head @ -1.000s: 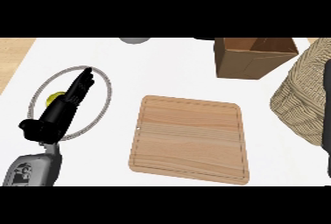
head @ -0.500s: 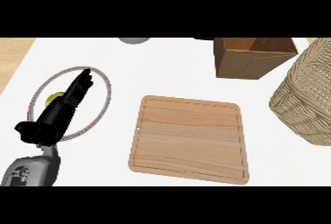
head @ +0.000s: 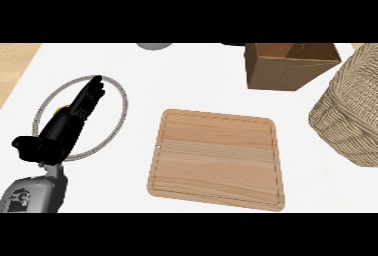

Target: Pick the can from the cutting board and place it in the basket

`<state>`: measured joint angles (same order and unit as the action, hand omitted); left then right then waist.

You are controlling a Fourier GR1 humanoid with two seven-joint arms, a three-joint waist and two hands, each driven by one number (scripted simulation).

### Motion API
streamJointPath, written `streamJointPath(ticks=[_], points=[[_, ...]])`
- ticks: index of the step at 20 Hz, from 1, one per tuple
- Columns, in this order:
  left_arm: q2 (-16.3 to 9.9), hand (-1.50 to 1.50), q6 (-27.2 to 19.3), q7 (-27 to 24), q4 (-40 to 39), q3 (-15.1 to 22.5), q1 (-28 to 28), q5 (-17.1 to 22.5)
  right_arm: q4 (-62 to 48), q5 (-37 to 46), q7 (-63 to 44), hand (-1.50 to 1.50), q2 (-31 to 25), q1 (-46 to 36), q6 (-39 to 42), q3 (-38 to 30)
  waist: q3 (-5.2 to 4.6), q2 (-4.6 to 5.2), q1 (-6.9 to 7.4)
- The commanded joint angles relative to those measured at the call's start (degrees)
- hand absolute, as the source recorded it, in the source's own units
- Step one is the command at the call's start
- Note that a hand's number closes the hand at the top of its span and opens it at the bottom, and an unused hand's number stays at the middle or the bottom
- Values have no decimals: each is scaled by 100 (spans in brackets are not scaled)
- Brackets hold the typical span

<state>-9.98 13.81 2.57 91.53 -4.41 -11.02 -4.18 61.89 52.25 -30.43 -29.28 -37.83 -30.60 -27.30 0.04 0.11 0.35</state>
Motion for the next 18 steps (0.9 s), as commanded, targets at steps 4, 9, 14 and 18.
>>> streamJointPath(ticks=[4,9,14,18], points=[[69,0,-23,-499,-214,37,277,-126,-516,-705,792,150,-122,26,-1178,-601,4,15,25],[118,0,-121,-213,-360,-32,-174,-118,-1344,-885,1310,-150,-447,-183,-1136,-315,-2,5,6],[247,0,-234,-260,-233,220,52,-411,-589,-1135,1167,-150,-529,-30,-813,-150,-4,-13,-29],[-19,0,91,-343,-476,-165,-41,0,-937,-1705,1683,-150,-558,-550,-993,-393,-3,1,-3]])
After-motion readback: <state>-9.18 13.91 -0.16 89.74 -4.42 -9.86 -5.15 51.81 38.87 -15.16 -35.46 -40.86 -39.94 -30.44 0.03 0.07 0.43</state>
